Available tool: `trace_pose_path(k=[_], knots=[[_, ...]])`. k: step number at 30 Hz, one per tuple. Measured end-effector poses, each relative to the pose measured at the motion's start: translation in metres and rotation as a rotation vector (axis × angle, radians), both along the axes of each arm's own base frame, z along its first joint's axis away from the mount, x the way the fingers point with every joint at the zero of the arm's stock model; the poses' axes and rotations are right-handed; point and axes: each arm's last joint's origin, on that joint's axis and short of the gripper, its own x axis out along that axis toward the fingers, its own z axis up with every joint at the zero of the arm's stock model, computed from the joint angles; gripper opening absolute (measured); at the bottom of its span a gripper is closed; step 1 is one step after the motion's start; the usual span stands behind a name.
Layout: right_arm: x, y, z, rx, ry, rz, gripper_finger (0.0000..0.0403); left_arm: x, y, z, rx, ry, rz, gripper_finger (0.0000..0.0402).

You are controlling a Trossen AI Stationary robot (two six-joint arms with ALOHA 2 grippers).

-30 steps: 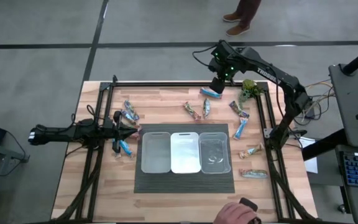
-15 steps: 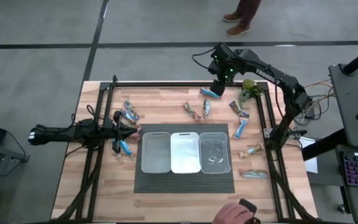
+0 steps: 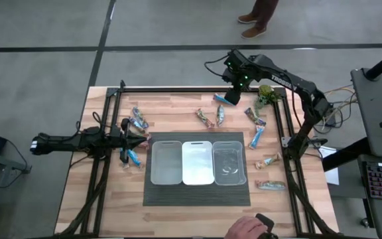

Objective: Pick and place Granola Bars by type
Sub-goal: Put the red granola bar into the gray bin

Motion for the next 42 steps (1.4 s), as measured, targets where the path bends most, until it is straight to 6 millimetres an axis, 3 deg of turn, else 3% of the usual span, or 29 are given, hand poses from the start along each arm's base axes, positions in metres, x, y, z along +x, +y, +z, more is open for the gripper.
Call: trace_pose_path(k=[42], knots=[[0.005,0.0003,0.0011,-0.02,-0.035,0.007,0.0205,0.0,0.0,0.0001,0.0,0.0,0.0,0.0]])
